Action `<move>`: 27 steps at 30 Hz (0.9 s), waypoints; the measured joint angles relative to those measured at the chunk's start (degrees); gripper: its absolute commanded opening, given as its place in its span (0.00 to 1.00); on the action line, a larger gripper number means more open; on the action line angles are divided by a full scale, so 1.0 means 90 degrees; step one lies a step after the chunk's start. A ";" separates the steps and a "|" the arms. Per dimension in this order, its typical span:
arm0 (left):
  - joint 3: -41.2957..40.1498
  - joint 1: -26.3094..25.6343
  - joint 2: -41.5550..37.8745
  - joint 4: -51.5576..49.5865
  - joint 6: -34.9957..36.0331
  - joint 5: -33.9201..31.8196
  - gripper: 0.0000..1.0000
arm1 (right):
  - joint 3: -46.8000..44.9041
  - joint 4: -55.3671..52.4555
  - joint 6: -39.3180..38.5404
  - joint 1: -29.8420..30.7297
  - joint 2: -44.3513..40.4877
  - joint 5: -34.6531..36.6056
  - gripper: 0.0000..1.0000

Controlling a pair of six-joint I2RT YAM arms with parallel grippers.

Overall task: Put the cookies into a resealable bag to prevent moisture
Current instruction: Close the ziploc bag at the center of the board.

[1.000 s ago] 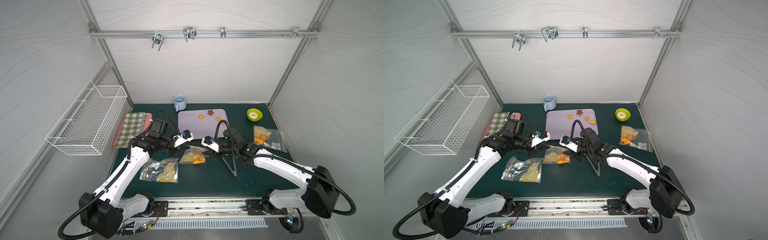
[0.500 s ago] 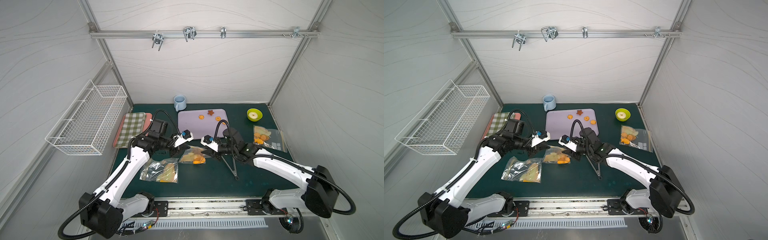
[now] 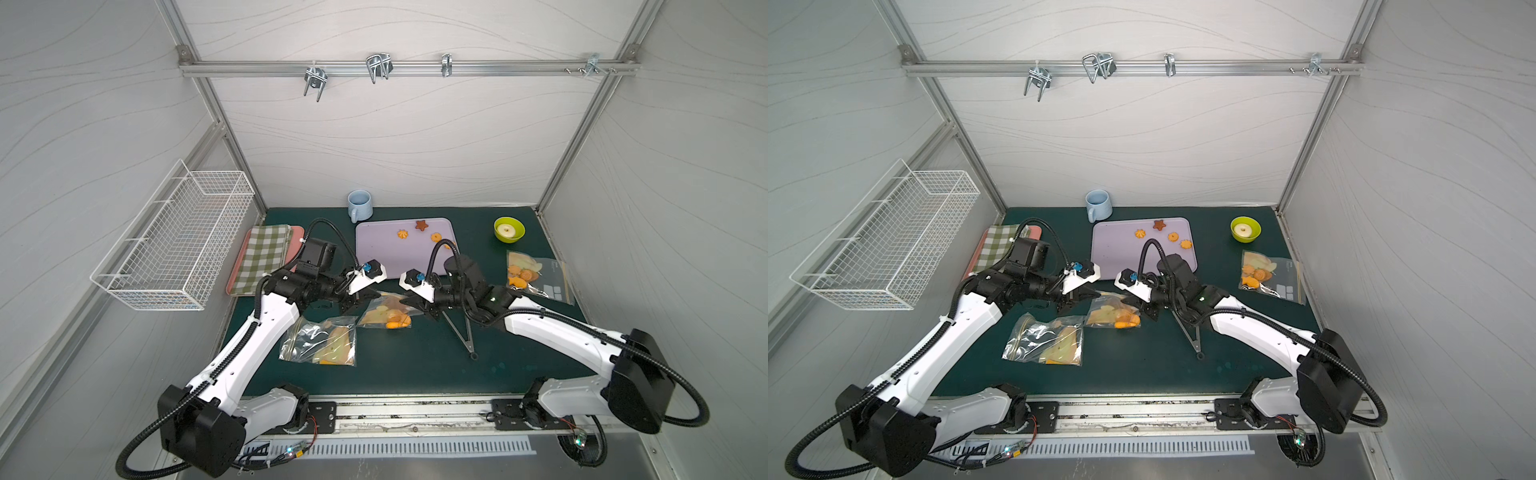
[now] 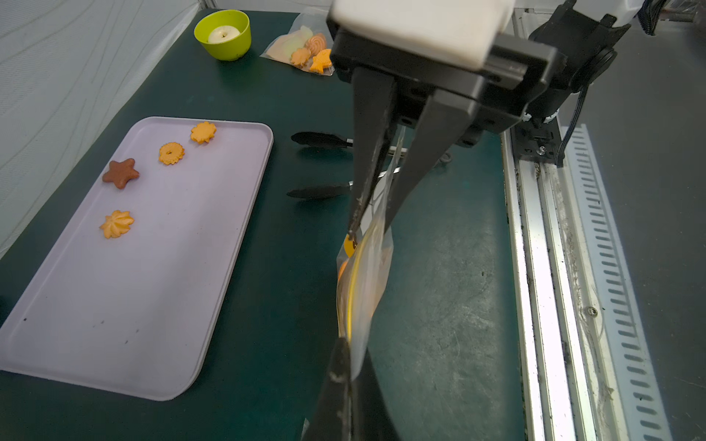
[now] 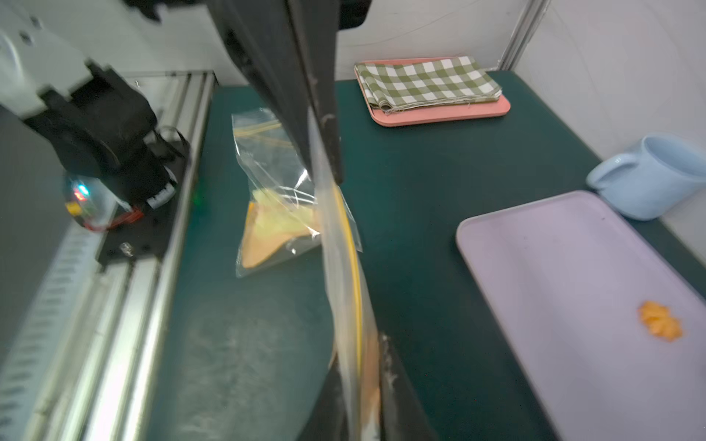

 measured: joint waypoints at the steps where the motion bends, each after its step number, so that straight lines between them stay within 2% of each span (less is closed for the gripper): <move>1: 0.0000 0.0000 0.0000 0.0000 0.0002 0.0010 0.00 | 0.0019 -0.0002 0.0019 0.0005 0.0012 0.0000 0.13; 2: 0.0000 0.0002 0.0000 -0.0002 0.0000 0.0012 0.00 | 0.0046 0.0002 0.0012 0.0007 0.0034 0.0002 0.23; 3: 0.0000 0.0005 0.0000 0.0000 0.0000 0.0015 0.00 | 0.0070 0.0007 0.0022 0.0007 0.0061 0.0000 0.23; 4: 0.0000 0.0005 0.0000 -0.0002 0.0000 0.0019 0.00 | 0.0087 0.0032 0.0032 0.0012 0.0083 -0.0002 0.17; 5: 0.0000 0.0005 0.0000 -0.0002 0.0000 0.0029 0.00 | 0.0114 0.0032 0.0046 0.0022 0.0102 0.0000 0.04; 7: 0.0000 0.0005 0.0000 -0.0002 0.0000 0.0036 0.00 | 0.0170 0.0024 0.0080 0.0044 0.0138 -0.0007 0.00; 9: 0.0000 0.0007 0.0000 -0.0002 0.0000 0.0039 0.00 | 0.0223 0.0015 0.0046 0.0051 0.0187 -0.0002 0.19; 10: 0.0000 0.0007 0.0000 -0.0002 0.0002 0.0041 0.00 | 0.0238 0.0024 0.0044 0.0053 0.0206 -0.0005 0.13; 11: 0.0000 0.0005 0.0000 -0.0002 0.0002 0.0046 0.00 | 0.0253 0.0039 0.0063 0.0063 0.0226 -0.0005 0.00; 14: 0.0000 0.0007 -0.0002 -0.0002 0.0000 0.0056 0.00 | 0.0277 0.0053 0.0049 0.0095 0.0253 -0.0012 0.01; 15: 0.0000 0.0007 -0.0002 -0.0002 0.0000 0.0056 0.00 | 0.0287 0.0049 0.0053 0.0095 0.0267 -0.0015 0.20; 16: 0.0000 0.0007 -0.0002 -0.0005 0.0002 0.0056 0.00 | 0.0291 0.0056 0.0061 0.0095 0.0279 -0.0019 0.27; 17: 0.0000 0.0007 -0.0002 -0.0002 0.0002 0.0058 0.00 | 0.0291 0.0068 0.0053 0.0097 0.0296 -0.0027 0.21; 18: 0.0000 0.0007 -0.0002 -0.0002 0.0002 0.0058 0.00 | 0.0294 0.0085 0.0041 0.0107 0.0311 -0.0039 0.02; 20: 0.0000 0.0007 -0.0002 -0.0002 0.0002 0.0061 0.00 | 0.0306 0.0085 0.0070 0.0134 0.0325 -0.0051 0.00; 21: 0.0000 0.0005 -0.0002 -0.0002 0.0002 0.0061 0.00 | 0.0333 0.0073 0.0051 0.0141 0.0340 -0.0051 0.06; 22: 0.0000 0.0007 -0.0005 -0.0002 0.0002 0.0063 0.00 | 0.0357 0.0070 0.0056 0.0141 0.0359 -0.0049 0.21; 23: 0.0000 0.0012 -0.0002 0.0000 0.0002 0.0061 0.00 | 0.0372 0.0078 0.0070 0.0141 0.0376 -0.0053 0.23; 25: 0.0000 0.0012 -0.0002 -0.0002 0.0002 0.0061 0.00 | 0.0379 0.0124 0.0024 0.0155 0.0391 -0.0061 0.00; 27: 0.0000 0.0012 -0.0005 -0.0002 0.0002 0.0063 0.00 | 0.0398 0.0119 0.0092 0.0180 0.0401 -0.0085 0.00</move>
